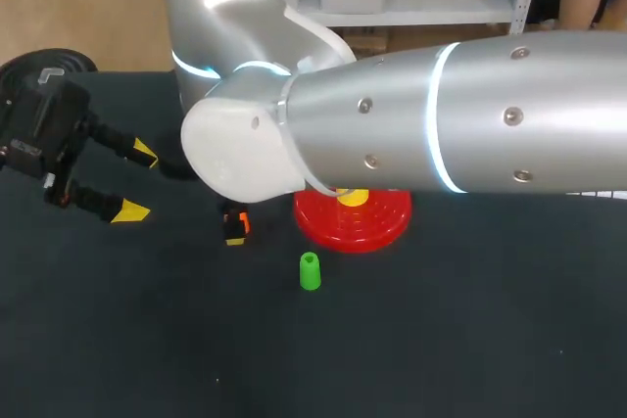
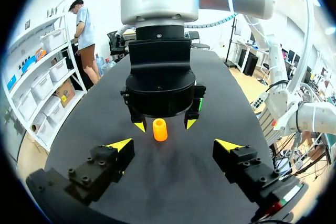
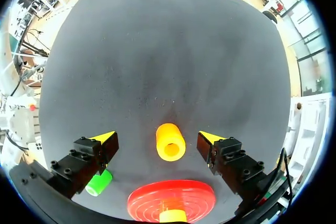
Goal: Pick up and stack the cylinders on the red base in this order: pink,purple,orange,green
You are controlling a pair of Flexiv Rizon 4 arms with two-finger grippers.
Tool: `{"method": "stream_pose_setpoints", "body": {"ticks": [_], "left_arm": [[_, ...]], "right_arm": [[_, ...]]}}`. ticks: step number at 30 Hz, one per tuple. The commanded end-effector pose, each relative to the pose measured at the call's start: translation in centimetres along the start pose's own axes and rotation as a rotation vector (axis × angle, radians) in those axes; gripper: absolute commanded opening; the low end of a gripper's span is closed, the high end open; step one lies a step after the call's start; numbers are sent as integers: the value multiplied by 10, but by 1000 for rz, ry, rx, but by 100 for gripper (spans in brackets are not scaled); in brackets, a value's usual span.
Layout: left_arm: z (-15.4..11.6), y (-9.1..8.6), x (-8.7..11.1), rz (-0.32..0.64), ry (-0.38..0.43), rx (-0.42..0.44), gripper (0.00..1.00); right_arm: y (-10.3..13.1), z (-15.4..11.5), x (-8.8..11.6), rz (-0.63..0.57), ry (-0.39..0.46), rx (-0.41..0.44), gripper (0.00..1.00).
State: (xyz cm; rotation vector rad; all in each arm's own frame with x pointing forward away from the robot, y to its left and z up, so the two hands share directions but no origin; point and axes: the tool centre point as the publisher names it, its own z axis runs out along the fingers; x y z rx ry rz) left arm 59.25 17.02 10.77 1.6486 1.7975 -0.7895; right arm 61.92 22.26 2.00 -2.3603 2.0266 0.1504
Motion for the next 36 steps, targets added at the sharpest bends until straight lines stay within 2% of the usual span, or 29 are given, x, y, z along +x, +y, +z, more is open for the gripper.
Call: {"method": "stream_pose_setpoints", "body": {"ticks": [1,2,4,25,36], "left_arm": [[0,0,1,3,-2,0,100],[0,0,1,3,-2,0,100],[0,0,1,3,-2,0,100],[0,0,1,3,-2,0,100],[0,0,1,3,-2,0,100]], "right_arm": [[2,0,1,1,1,4,50],[2,0,1,0,1,4,42],[2,0,1,1,3,8,1],[2,1,3,36,-21,17,0],[3,-14,5,42,-20,39,0]]}}
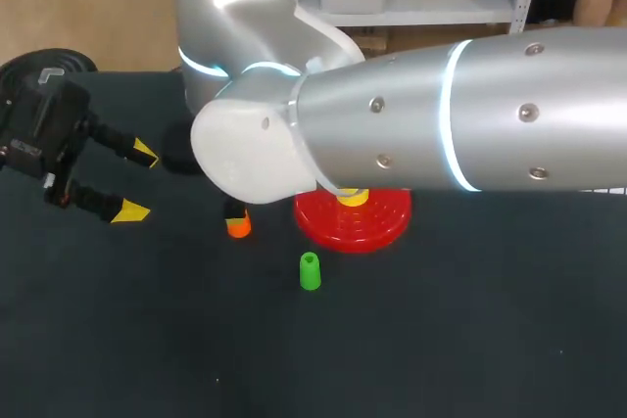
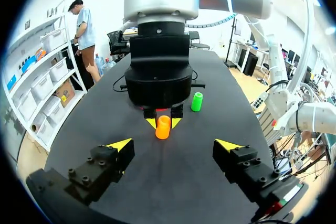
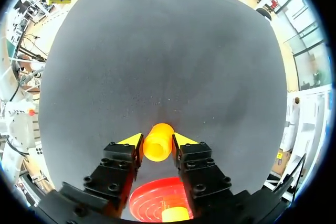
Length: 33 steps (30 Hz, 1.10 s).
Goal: Pick up and stack the cylinders on the red base in this order: pink,purple,orange,green
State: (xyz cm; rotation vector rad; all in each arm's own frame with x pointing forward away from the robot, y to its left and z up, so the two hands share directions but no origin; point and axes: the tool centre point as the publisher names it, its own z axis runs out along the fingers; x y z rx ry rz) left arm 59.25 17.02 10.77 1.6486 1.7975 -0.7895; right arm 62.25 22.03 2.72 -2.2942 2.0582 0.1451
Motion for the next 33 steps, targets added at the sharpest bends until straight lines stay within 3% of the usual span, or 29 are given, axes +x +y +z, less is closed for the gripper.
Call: {"method": "stream_pose_setpoints", "body": {"ticks": [1,6,11,18,28,33], "left_arm": [[0,0,1,3,-2,0,100],[0,0,1,3,-2,0,100],[0,0,1,3,-2,0,100],[0,0,1,3,-2,0,100],[0,0,1,3,-2,0,100],[0,0,1,3,-2,0,100]], "right_arm": [[6,-10,3,1,-3,15,0],[3,-33,2,2,23,27,0],[-3,-76,5,24,-3,32,0],[-9,-137,13,17,33,28,0],[-26,-208,39,88,41,46,0],[-32,-235,57,131,-30,64,0]]}}
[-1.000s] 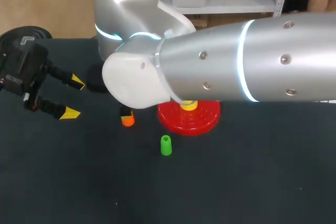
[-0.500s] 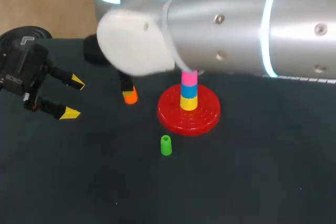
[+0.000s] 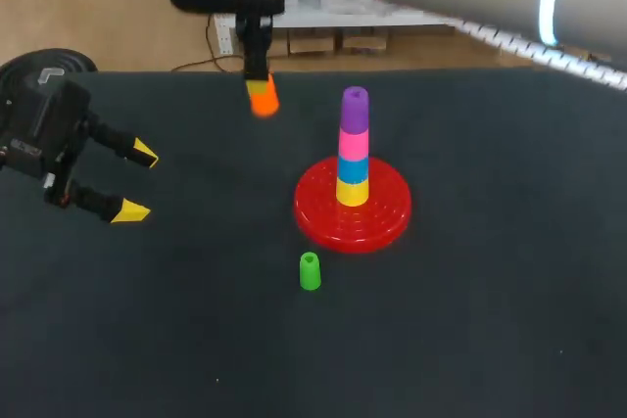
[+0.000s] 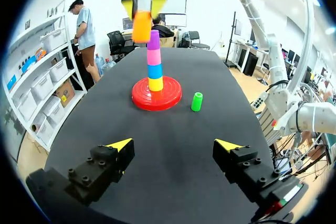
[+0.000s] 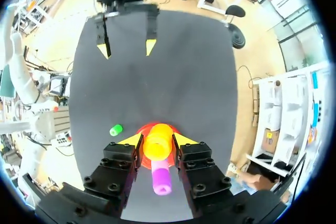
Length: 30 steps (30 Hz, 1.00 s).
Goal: Pick up and stack the cylinders on the red base in this order: pink,purple,orange,green
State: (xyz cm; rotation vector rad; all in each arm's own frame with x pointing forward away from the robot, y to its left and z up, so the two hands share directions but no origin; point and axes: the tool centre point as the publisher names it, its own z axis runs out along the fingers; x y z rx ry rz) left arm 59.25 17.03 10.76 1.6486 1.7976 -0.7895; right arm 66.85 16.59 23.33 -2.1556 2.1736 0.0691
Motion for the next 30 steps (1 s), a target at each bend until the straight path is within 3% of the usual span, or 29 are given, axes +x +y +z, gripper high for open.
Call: {"method": "stream_pose_setpoints", "body": {"ticks": [1,10,14,30], "left_arm": [[0,0,1,3,-2,1,100],[0,0,1,3,-2,1,100],[0,0,1,3,-2,1,100],[0,0,1,3,-2,1,100]], "right_arm": [[-3,-28,27,33,-47,4,0],[-10,-52,66,144,-44,-1,0],[-11,-48,84,177,-117,-54,0],[-15,-22,112,243,-157,-155,0]]}}
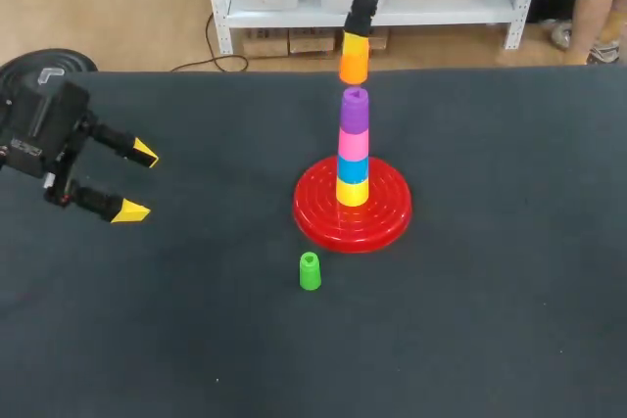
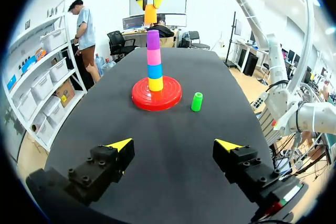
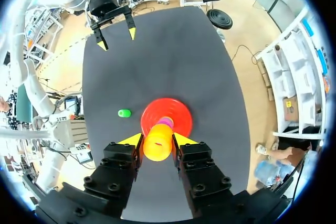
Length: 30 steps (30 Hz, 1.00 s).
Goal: Pick up and stack the cylinders on the red base in this order: pink,purple,orange,green
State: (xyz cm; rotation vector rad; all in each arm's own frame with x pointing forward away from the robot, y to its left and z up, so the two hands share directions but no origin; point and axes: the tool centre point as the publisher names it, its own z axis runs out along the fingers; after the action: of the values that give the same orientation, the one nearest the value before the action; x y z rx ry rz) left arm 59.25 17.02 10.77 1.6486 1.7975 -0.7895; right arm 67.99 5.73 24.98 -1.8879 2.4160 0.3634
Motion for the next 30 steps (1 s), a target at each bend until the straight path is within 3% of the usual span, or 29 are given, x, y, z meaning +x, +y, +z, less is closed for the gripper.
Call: {"method": "stream_pose_setpoints", "body": {"ticks": [1,30], "left_arm": [[0,0,1,3,-2,0,100],[0,0,1,3,-2,0,100]], "right_arm": [[-5,4,6,-1,-42,-24,0],[4,19,1,-39,43,-112,0]]}}
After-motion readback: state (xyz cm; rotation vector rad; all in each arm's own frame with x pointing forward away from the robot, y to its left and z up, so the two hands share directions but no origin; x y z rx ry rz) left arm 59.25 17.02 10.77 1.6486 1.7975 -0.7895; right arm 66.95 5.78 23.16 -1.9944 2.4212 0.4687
